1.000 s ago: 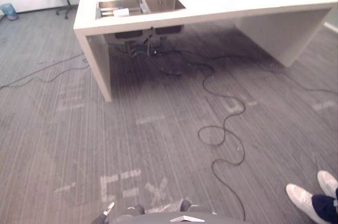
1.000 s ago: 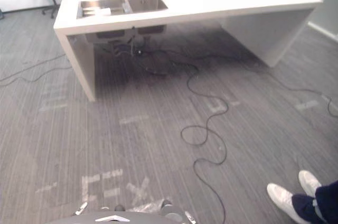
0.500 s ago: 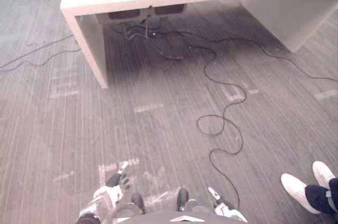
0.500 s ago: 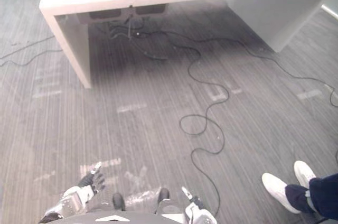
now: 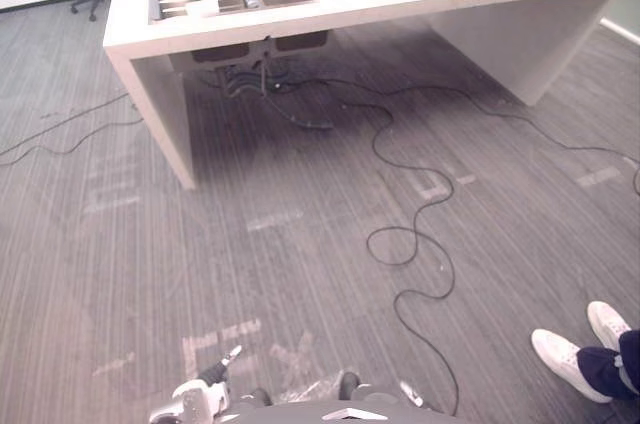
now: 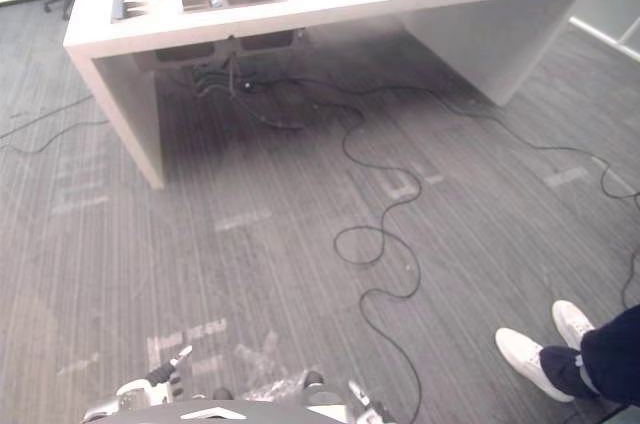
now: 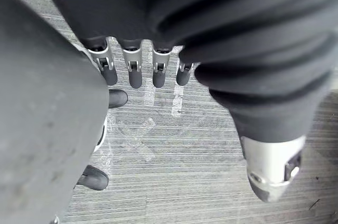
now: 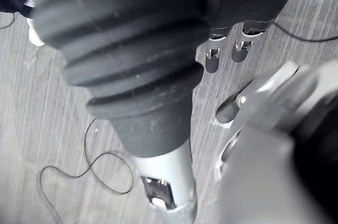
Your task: Walk over to the sink, pick up the cup, carry it to the dishwasher, place the cup inside the dishwasher, then close the dishwasher door
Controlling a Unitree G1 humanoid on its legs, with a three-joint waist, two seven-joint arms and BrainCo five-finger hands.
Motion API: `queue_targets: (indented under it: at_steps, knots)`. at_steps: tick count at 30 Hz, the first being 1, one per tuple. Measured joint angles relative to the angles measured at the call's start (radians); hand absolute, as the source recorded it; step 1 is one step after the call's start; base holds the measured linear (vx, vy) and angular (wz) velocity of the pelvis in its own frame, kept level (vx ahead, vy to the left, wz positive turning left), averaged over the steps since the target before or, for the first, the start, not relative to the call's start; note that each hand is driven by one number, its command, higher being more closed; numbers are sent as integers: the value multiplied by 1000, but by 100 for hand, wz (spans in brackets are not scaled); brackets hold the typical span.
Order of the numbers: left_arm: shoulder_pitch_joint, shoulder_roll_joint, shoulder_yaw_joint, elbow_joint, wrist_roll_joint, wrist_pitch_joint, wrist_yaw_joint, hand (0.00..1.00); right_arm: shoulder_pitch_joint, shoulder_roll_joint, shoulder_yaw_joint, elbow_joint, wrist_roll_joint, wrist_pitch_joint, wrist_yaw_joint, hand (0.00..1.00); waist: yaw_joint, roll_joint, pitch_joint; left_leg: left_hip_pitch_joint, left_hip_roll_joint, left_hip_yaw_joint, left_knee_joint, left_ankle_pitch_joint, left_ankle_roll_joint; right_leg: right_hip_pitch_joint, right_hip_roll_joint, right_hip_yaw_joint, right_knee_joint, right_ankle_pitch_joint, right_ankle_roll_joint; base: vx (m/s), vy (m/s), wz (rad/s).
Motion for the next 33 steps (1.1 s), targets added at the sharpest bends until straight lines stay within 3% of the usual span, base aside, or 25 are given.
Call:
queue_targets:
  at_steps: [10, 14, 16, 17, 18, 19, 21, 25, 27, 28, 29, 30, 31, 32, 33]
  knots:
    - [19, -5, 19, 6, -17, -29, -35, 0, 30, 3, 2, 4, -38, -40, -2, 0, 6, 0, -26, -19, -3, 38, -1, -20, 2, -62, -8, 27, 61, -34, 2, -25, 5, -9]
    - [7, 22, -60, 6, -29, -23, -77, 0, -1, -16, 34, -3, -24, -44, -6, 0, -6, -18, -20, -21, -40, 41, -1, -41, 29, -185, -90, -13, 337, -140, 31, 35, 60, 3]
    - [-6, 26, -95, 20, -81, -23, -75, 0, -44, -33, 34, -3, -14, -46, -8, 0, -9, -3, -8, -12, -48, 55, 1, -45, 35, -315, -155, -59, 602, -119, -16, 42, 68, -18]
    - [-12, 38, -115, 27, -150, -23, -60, 0, -74, -38, 35, -2, 4, -47, -8, 0, -16, -22, 13, 5, -56, 57, 13, -56, 49, -394, -204, -75, 774, -67, -48, 54, 65, -12]
    - [-28, 56, -118, 26, -207, -23, -54, 0, -90, -35, 37, -1, 47, -47, -12, 0, -18, -22, 40, 20, -48, 50, 70, -94, 61, -457, -245, -77, 912, -31, -34, 108, -7, -7]
    - [-31, 60, -118, 26, -226, -32, -52, 0, -94, -35, 41, 0, 68, -45, -14, 0, -17, -22, 54, 21, -31, 50, 110, -121, 60, -471, -248, -78, 944, -58, -30, 158, -64, 5]
    - [-40, 71, -134, 23, -256, -56, -57, 0, -93, -36, 72, -5, 111, -42, -30, 0, -17, -20, 77, 25, 18, 36, 202, -177, 45, -494, -228, -94, 920, -104, -11, 182, -72, 14]
    - [-75, 51, -203, -103, -256, -79, -79, 0, -59, -12, 64, -4, 107, -13, -64, 0, -31, -32, 127, 20, 47, -19, 315, -260, 8, -473, -186, -77, 426, -34, 37, 229, -126, 42]
    - [-76, 23, -214, -169, -286, -106, -70, 0, -39, 14, 22, -4, 111, 24, -80, 0, -41, -38, 142, 29, 48, -41, 371, -318, -27, -443, -195, -81, 340, -31, 28, 352, -272, 39]
    - [-71, 1, -215, -204, -294, -118, -65, 0, -7, 26, 3, -4, 110, 45, -85, 0, -45, -48, 139, 56, 48, -38, 388, -354, -63, -411, -206, -85, 340, -50, 5, 383, -320, 26]
    - [-71, -23, -222, -230, -294, -139, -51, 0, 10, 27, -26, -3, 112, 58, -90, 0, -52, -32, 142, 72, 69, -43, 392, -371, -78, -422, -198, -103, 392, -6, -26, 580, -426, 22]
    - [-63, -46, -237, -280, -292, -156, -45, 0, 26, 18, -72, -4, 113, 56, -89, 0, -68, 34, 118, 74, 113, -43, 379, -386, -76, -459, -188, -133, 478, -16, -50, 344, -230, 9]
    - [-62, -51, -239, -297, -290, -161, -45, 0, 31, 5, -89, -3, 112, 55, -89, 0, -72, 47, 107, 83, 123, -40, 366, -394, -60, -476, -182, -136, 515, -26, -63, 448, -262, 1]
    - [-62, -56, -239, -314, -284, -171, -42, 0, 39, 3, -97, -1, 111, 55, -88, 0, -76, 67, 102, 104, 135, -43, 346, -402, -30, -488, -163, -144, 564, -62, -91, 428, -203, -7]
    - [-62, -61, -237, -338, -262, -180, -33, 0, 32, -4, -105, 12, 121, 44, -86, 0, -77, 99, 89, 66, 165, -72, 524, -367, -27, -487, -146, -161, 620, -143, -107, 545, -255, -9]
